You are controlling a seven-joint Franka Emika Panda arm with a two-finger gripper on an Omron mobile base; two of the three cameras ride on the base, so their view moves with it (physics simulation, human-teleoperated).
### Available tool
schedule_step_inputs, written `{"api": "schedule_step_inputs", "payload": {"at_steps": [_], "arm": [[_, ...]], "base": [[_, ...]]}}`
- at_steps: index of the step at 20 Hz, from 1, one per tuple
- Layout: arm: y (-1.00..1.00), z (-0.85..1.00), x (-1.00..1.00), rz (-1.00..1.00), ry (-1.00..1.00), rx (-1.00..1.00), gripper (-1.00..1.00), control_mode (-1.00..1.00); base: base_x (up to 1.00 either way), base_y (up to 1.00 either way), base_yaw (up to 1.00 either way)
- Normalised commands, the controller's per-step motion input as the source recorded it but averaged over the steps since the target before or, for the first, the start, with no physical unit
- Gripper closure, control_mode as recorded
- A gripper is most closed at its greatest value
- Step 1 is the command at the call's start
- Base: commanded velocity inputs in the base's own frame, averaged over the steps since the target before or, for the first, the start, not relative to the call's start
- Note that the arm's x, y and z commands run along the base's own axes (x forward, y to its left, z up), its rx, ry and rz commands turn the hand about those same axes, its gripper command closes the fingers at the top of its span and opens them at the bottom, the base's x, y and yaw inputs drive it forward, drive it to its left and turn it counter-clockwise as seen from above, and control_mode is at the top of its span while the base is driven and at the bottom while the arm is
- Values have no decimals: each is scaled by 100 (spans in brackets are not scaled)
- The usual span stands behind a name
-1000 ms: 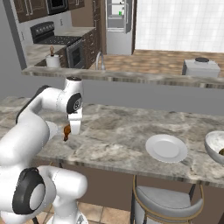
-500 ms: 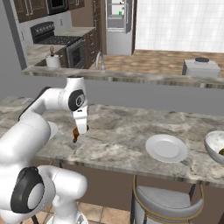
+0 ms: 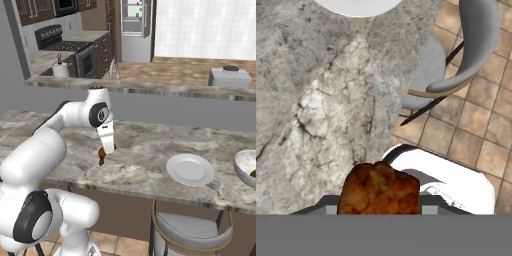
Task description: Pick the chicken drumstick and squash from their plates and place them in the bowl. Then put the bowl in the fridge.
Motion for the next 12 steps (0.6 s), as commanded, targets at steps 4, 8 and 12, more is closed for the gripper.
{"api": "schedule_step_inputs", "payload": {"at_steps": [4, 8, 12], "arm": [[-53, 0, 0, 0, 2, -5, 100, -100], [-55, 1, 0, 0, 1, -6, 100, -100], [-58, 0, 0, 0, 0, -6, 100, -100]], "base": [[0, 0, 0], [0, 0, 0], [0, 0, 0]]}}
